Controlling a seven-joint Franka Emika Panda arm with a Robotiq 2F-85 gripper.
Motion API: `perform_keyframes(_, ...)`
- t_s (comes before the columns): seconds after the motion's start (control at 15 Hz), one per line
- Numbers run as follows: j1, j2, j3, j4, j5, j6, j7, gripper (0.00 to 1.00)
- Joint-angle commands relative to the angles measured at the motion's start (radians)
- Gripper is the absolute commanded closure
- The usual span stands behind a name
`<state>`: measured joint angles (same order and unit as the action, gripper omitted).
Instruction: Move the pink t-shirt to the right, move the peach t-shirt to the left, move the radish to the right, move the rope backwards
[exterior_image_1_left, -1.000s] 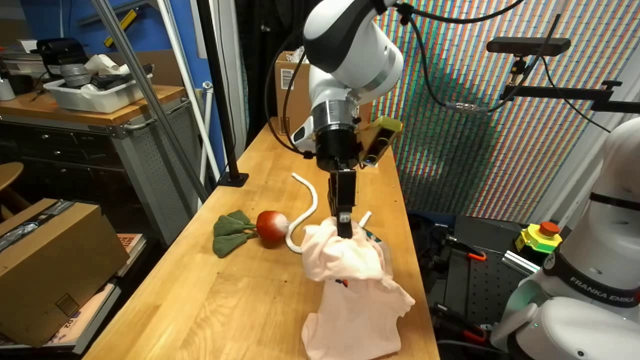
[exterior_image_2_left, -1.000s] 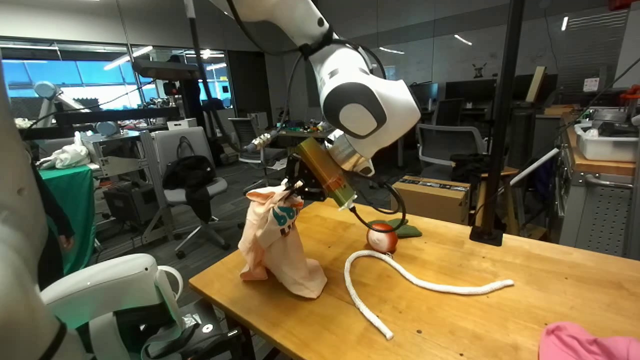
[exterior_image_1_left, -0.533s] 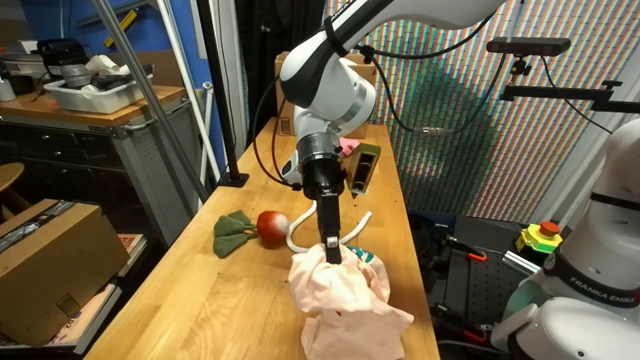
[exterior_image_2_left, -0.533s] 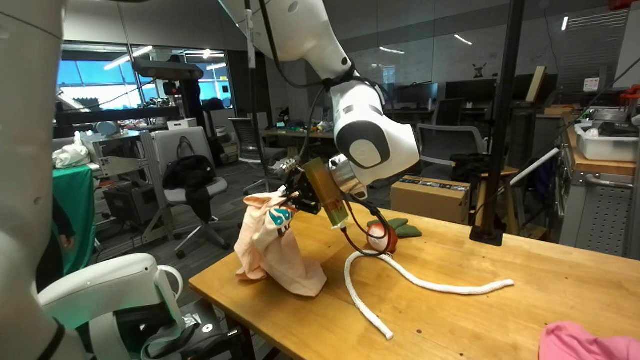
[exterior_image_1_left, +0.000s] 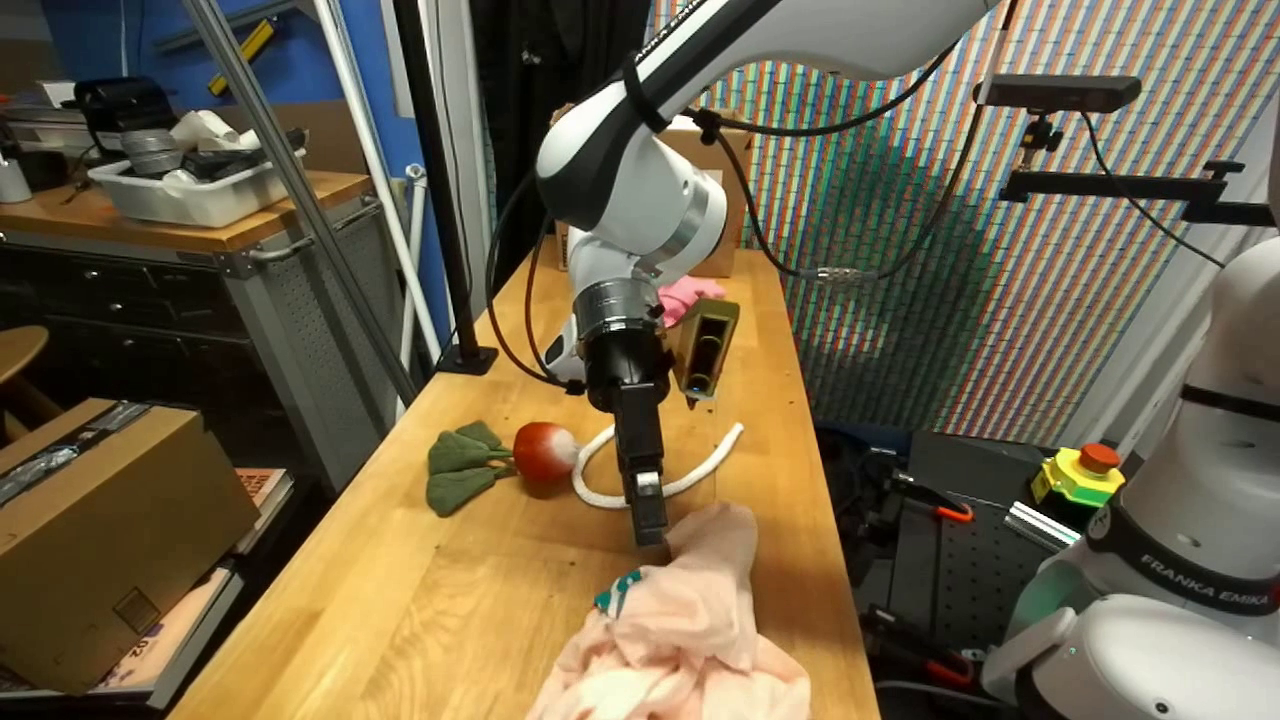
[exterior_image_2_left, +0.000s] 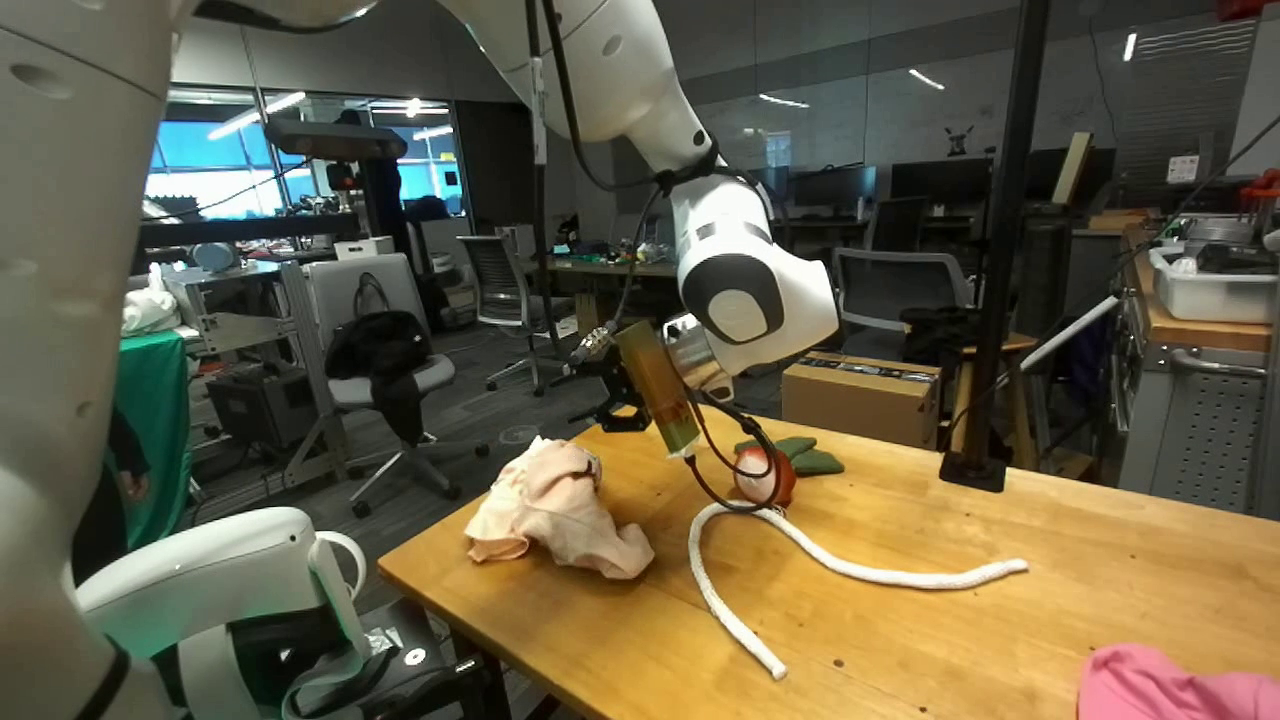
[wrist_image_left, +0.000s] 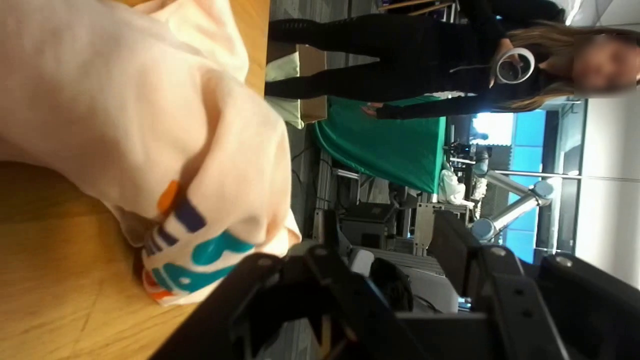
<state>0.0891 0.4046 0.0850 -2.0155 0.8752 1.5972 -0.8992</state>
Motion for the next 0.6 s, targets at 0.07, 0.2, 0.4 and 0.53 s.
perform_keyframes(0.07, -0.007, 0.009, 0.008, 0.04, -0.029, 0.002, 0.038, 0.08)
perform_keyframes(0.2, 0.018, -0.011, -0.002, 0.038, -0.107, 0.081, 0.077, 0.0)
perform_keyframes(0.4, 0.033, -0.016, 0.007, 0.046, -0.232, 0.202, 0.126, 0.0)
perform_keyframes(0.53, 0.043, -0.02, 0.017, 0.048, -0.313, 0.282, 0.165, 0.0)
